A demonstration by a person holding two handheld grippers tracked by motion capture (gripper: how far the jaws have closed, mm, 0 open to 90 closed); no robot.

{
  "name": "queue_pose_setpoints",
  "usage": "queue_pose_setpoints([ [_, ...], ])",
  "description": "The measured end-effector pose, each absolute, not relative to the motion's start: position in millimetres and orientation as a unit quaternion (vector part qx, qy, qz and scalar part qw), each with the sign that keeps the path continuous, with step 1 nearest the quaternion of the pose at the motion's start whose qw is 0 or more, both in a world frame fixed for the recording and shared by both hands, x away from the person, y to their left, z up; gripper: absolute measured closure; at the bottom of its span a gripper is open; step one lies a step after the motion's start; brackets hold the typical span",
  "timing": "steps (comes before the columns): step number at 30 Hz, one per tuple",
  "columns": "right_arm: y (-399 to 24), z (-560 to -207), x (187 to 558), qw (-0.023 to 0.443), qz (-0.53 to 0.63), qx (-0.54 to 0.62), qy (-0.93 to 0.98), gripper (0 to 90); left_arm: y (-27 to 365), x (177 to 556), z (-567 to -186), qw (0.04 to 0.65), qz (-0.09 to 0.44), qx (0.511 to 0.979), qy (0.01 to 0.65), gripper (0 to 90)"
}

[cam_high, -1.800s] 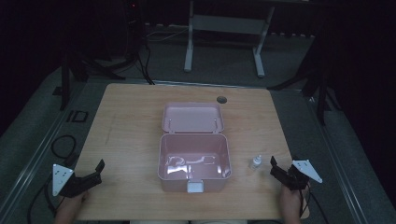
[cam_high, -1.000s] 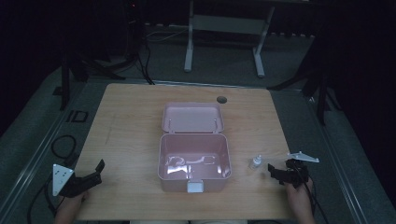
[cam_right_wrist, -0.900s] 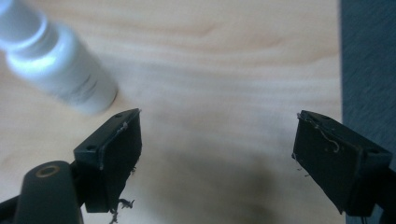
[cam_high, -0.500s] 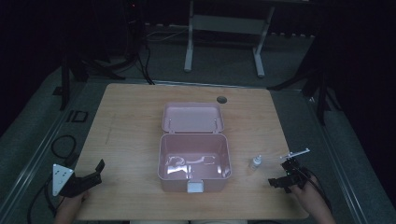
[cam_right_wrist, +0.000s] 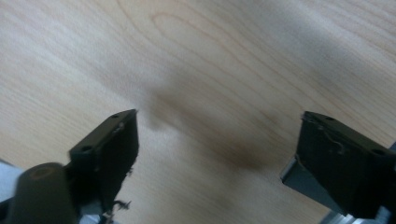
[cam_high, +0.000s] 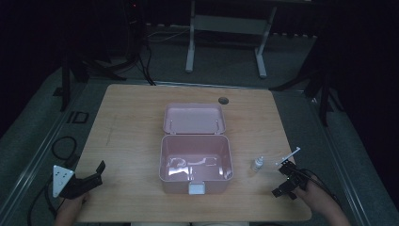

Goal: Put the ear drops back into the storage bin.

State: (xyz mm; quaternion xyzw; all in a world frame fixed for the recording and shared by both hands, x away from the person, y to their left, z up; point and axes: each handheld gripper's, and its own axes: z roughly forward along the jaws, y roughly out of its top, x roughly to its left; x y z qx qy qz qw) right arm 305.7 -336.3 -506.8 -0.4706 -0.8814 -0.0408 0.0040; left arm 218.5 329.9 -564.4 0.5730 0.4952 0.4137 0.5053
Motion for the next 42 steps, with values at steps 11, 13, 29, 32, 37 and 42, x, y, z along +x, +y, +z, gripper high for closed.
queue_pose_setpoints([
  [11,-330.1,-501.0,319.3,0.038,-0.034,-0.459,-0.887,10.9,329.9,218.3,-564.5,0.506,0.414,0.573,0.494,0.4],
  [13,-329.3,-499.2,323.1,0.040,-0.047,-0.460,-0.886,10.9,329.8,218.4,-564.5,0.506,0.415,0.573,0.494,0.4],
  [29,-303.2,-503.2,349.7,0.025,-0.013,-0.434,-0.901,13.5,329.7,218.4,-564.5,0.506,0.415,0.573,0.494,0.4],
  [32,-297.3,-503.6,354.9,0.026,-0.004,-0.426,-0.904,13.1,329.9,218.4,-564.5,0.506,0.414,0.573,0.494,0.4],
  [37,-287.9,-503.1,365.6,0.028,0.004,-0.420,-0.907,13.3,329.9,218.4,-564.5,0.506,0.414,0.574,0.494,0.4],
  [42,-277.2,-500.4,374.6,0.033,-0.001,-0.411,-0.911,14.3,329.9,218.5,-564.5,0.506,0.413,0.574,0.494,0.4],
])
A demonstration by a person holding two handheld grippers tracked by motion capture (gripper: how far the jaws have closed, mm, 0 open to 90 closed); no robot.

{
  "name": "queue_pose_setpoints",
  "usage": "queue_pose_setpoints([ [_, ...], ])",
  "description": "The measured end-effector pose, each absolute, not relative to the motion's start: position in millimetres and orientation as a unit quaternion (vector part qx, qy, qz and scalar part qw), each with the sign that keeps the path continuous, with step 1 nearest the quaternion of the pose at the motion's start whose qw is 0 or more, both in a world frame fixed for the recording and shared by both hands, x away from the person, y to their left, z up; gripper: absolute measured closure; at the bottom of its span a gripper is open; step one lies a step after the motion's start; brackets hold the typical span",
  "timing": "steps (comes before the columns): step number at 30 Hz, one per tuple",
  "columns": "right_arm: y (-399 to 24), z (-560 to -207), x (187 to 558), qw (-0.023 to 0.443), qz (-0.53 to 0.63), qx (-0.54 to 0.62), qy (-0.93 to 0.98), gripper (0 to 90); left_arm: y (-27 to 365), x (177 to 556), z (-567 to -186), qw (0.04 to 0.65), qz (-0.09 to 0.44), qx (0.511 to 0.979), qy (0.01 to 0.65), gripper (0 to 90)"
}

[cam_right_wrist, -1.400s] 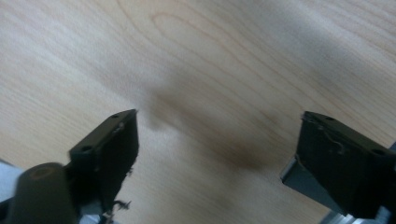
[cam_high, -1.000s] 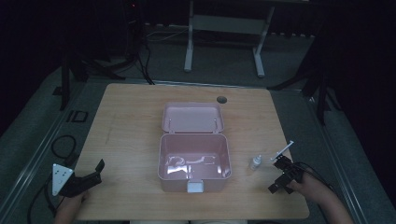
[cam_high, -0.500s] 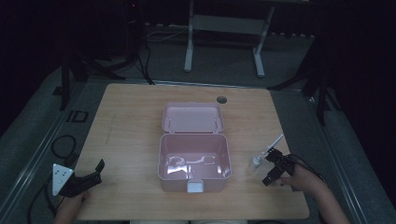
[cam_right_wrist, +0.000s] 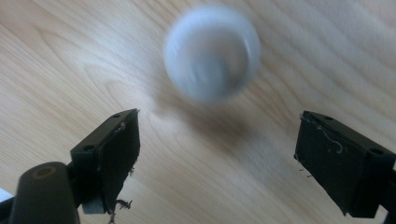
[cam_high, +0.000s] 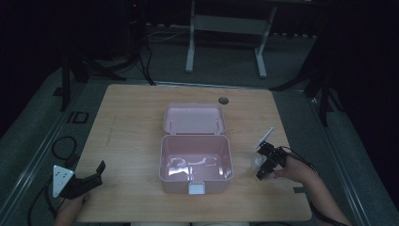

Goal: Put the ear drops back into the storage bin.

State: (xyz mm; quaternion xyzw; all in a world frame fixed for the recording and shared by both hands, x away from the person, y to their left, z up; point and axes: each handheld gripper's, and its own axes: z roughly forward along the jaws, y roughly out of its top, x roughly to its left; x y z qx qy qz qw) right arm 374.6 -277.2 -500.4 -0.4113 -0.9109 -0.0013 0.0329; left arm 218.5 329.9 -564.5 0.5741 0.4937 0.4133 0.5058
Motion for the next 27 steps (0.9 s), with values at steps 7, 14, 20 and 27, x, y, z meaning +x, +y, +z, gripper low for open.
queue_pose_setpoints([
  [7,-263.0,-498.6,383.8,0.027,0.001,-0.398,-0.917,23.3,329.9,218.5,-564.5,0.506,0.413,0.574,0.493,0.4],
  [14,-255.4,-498.3,390.5,0.027,0.003,-0.386,-0.922,39.8,330.0,218.5,-564.5,0.507,0.412,0.575,0.493,0.4],
  [20,-251.8,-505.0,394.0,0.037,0.014,-0.374,-0.927,50.5,329.9,218.5,-564.5,0.506,0.413,0.575,0.493,0.4],
  [27,-248.0,-507.1,393.2,0.018,0.025,-0.336,-0.941,59.2,329.8,218.7,-564.5,0.506,0.413,0.575,0.493,0.4],
])
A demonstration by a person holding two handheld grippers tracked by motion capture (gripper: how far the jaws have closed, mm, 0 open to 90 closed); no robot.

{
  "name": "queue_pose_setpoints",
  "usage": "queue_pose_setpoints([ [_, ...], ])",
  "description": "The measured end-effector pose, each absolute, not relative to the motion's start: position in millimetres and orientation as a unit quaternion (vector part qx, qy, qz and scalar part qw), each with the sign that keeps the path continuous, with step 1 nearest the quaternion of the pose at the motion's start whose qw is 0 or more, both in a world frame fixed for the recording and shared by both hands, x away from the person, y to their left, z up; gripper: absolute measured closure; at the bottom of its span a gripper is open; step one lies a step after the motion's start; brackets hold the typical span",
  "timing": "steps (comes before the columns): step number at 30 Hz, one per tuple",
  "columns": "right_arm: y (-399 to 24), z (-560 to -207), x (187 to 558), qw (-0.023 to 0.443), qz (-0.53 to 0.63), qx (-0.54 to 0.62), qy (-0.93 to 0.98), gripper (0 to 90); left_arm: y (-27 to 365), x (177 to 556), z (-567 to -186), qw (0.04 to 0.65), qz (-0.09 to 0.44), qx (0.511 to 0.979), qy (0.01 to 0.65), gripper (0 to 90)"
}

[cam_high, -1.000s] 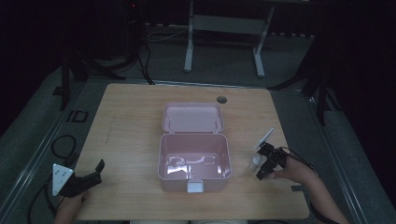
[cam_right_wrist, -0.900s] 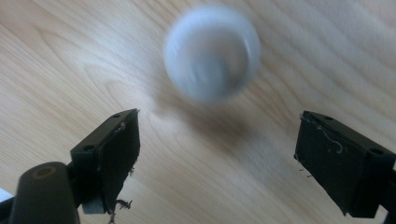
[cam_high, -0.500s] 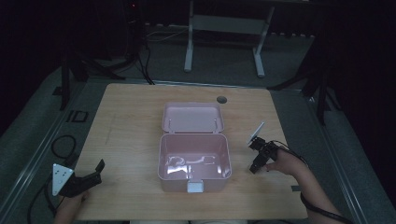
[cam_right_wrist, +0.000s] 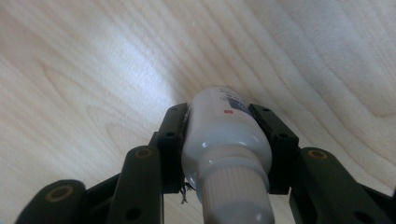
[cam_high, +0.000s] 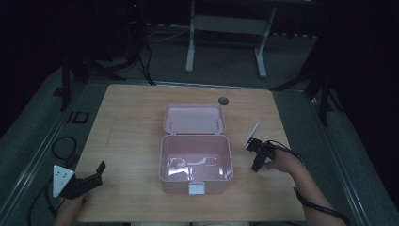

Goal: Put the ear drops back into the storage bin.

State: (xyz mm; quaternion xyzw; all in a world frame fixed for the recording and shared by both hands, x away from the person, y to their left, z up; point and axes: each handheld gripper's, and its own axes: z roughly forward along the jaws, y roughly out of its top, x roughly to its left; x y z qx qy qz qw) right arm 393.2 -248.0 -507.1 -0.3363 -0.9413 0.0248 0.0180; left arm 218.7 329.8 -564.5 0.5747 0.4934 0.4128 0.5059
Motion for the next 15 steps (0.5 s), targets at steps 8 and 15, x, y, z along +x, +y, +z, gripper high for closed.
queue_pose_setpoints([
  [8,-249.6,-502.6,382.8,-0.006,0.030,-0.254,-0.967,59.4,329.7,218.8,-564.4,0.505,0.413,0.575,0.494,0.4],
  [15,-251.2,-498.3,377.6,-0.020,0.029,-0.221,-0.975,59.4,329.7,218.8,-564.4,0.505,0.413,0.575,0.495,0.4],
])
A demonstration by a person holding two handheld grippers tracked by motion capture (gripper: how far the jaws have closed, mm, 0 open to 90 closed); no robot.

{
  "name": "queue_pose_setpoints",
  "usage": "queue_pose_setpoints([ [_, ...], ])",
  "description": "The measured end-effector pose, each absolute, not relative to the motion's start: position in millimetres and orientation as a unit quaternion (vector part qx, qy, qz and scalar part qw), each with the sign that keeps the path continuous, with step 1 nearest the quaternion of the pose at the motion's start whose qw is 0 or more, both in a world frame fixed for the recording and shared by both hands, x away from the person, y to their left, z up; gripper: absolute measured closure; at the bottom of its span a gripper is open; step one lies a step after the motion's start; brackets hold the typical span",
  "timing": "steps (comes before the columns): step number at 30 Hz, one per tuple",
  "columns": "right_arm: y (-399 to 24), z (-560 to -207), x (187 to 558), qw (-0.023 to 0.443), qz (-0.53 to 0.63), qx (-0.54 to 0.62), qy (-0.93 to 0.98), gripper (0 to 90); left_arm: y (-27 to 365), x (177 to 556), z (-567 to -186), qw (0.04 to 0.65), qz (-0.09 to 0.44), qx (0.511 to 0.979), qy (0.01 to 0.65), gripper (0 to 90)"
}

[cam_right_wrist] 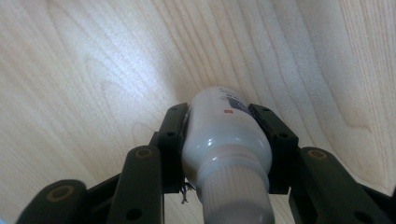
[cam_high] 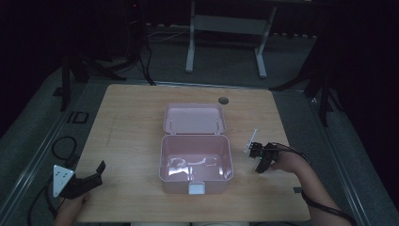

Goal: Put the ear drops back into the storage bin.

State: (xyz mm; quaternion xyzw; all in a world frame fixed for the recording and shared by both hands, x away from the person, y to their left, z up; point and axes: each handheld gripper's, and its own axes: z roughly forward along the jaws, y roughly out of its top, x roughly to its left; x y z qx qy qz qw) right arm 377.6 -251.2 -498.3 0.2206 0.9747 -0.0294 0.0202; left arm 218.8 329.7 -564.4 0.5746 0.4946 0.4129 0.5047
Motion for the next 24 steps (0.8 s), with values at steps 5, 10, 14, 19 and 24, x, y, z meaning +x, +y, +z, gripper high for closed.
queue_pose_setpoints([
  [5,-251.3,-492.8,372.1,0.026,-0.025,0.183,0.982,59.5,329.7,218.8,-564.4,0.505,0.413,0.575,0.495,0.4],
  [10,-251.2,-486.6,364.4,0.028,-0.015,0.133,0.991,59.4,329.7,218.8,-564.4,0.505,0.413,0.575,0.494,0.4],
  [14,-249.0,-482.1,355.5,0.037,0.000,0.080,0.996,59.4,329.8,218.8,-564.4,0.505,0.413,0.575,0.495,0.4],
  [19,-244.4,-478.5,348.1,0.044,-0.005,0.043,0.998,59.4,329.7,218.8,-564.4,0.504,0.413,0.575,0.495,0.4],
  [24,-241.1,-478.8,343.6,0.052,-0.030,0.019,0.998,59.5,329.7,218.7,-564.4,0.504,0.413,0.575,0.495,0.4],
])
